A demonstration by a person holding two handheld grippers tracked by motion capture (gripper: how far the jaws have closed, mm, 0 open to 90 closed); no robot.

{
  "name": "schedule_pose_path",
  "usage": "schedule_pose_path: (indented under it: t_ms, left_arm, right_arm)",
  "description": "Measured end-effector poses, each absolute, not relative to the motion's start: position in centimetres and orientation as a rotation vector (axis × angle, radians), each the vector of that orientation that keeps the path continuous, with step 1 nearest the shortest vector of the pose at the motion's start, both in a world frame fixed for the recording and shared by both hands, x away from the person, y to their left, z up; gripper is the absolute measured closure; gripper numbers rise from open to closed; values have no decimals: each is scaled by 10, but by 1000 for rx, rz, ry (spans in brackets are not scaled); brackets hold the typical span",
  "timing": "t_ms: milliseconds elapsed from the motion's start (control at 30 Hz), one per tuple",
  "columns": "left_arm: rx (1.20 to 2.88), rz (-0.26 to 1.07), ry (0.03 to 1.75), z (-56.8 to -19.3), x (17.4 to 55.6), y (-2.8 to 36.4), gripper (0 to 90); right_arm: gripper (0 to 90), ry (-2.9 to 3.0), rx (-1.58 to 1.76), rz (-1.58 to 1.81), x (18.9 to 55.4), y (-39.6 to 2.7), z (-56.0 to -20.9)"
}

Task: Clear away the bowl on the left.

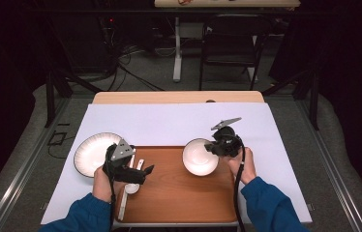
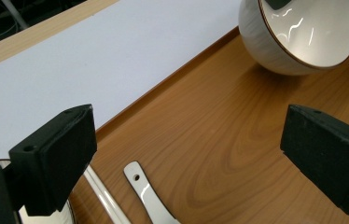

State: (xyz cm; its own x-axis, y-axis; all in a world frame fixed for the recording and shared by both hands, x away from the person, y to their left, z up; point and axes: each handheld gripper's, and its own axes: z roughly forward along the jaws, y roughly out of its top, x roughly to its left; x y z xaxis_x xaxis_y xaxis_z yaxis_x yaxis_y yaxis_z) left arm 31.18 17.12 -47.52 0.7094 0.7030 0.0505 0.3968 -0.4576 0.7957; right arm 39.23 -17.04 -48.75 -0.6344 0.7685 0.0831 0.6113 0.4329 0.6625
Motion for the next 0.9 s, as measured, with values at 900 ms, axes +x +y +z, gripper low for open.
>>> schedule_pose_path:
  t_ms: [900]
  left_arm:
    - [2111, 541, 890, -482, 310, 191, 15]
  right_arm:
    - [794, 2412, 1508, 934, 415, -216, -507]
